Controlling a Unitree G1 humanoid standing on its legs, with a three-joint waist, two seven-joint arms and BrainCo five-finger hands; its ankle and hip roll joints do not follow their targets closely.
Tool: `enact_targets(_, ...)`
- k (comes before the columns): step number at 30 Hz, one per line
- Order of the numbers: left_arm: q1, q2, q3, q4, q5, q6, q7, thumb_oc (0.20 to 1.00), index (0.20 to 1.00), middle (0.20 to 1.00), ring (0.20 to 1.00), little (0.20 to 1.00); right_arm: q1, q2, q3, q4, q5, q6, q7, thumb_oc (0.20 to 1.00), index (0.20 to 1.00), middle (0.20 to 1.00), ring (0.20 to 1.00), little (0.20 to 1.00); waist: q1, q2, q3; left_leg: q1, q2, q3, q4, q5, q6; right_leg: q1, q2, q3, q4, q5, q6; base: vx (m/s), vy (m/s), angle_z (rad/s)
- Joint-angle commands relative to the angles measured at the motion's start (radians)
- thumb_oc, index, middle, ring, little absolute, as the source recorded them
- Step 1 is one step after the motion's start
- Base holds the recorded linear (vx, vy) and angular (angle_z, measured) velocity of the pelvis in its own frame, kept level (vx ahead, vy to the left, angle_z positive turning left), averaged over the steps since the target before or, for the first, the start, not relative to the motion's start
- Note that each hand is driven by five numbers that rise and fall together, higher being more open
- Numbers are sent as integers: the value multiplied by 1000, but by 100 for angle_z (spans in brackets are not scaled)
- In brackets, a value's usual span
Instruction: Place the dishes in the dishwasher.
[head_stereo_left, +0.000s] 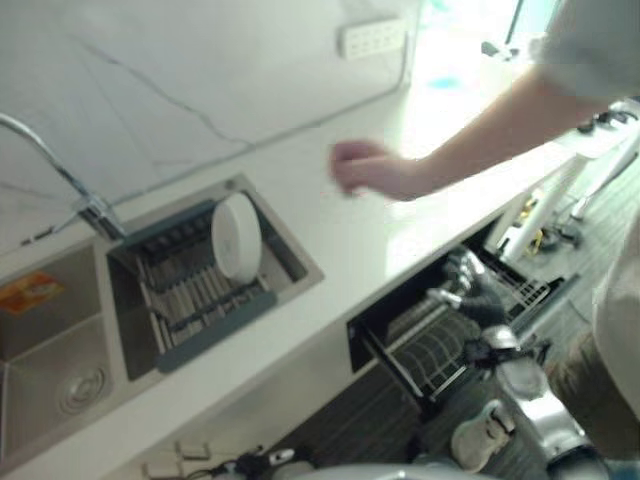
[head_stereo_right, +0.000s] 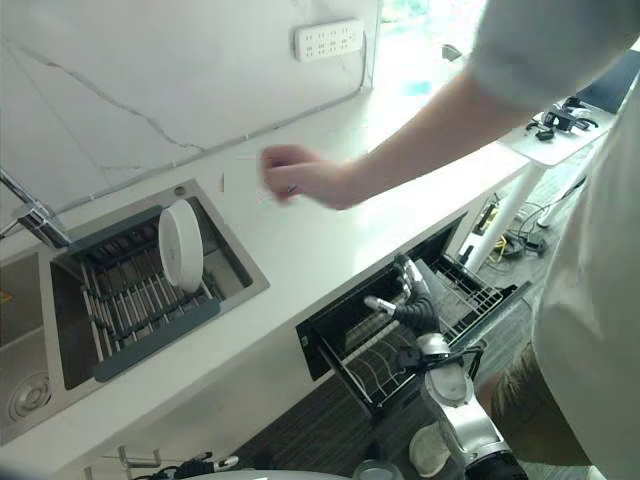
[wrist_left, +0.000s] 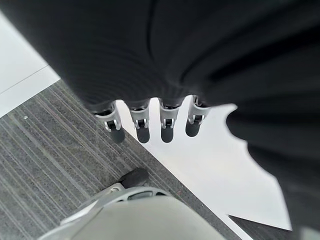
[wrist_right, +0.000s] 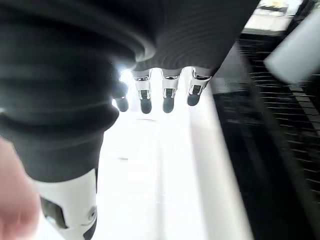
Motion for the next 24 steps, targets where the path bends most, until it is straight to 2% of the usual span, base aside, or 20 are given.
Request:
enact_targets(1,-60,-5,-26,73,-12,12,-10,1000,1000,1000,1000,1000,-79,-20,-28,-72,-27,-121,-41,1000,1000,1000,1000,1000,10,-31,29,18,7,-32,36,-90,27,-5,-46,-41,116,-92,7,0,0,0)
enact_targets(4,-56,-10,-20,93,-19,5,-15,1000,1000,1000,1000,1000,-86,-28,-33,-100,-11,-133,-8,1000,1000,1000,1000,1000,10,-28,24,20,8,-34,33,-90,24,-3,-47,-42,115,-94,6,0,0,0)
enact_targets(6,-51,-12,-18,100,-14,-1,-19,1000,1000,1000,1000,1000,-96,-36,-23,-120,13,-139,59,1000,1000,1000,1000,1000,17,-27,23,19,6,-40,32,-89,23,0,-46,-47,114,-96,4,0,0,0)
enact_targets(11,-46,-13,-25,98,-7,3,-15,1000,1000,1000,1000,1000,-128,-47,9,-151,64,-87,151,1000,1000,1000,1000,1000,39,-31,17,17,3,-57,28,-86,21,10,-46,-63,107,-96,3,11,-6,7)
enact_targets(15,-46,-11,-38,112,-28,1,-14,1000,1000,1000,1000,1000,-206,-32,54,-147,144,-43,138,1000,1000,1000,1000,1000,83,-34,13,12,1,-85,18,-76,16,29,-49,-94,96,-95,2,46,-8,19)
enact_targets(24,-43,-7,-17,148,-53,-5,-11,1000,1000,1000,1000,1000,-357,35,95,-58,177,30,59,1000,1000,1000,1000,1000,169,-29,7,-4,-5,-140,7,-53,5,67,-60,-166,96,-102,-3,54,7,36)
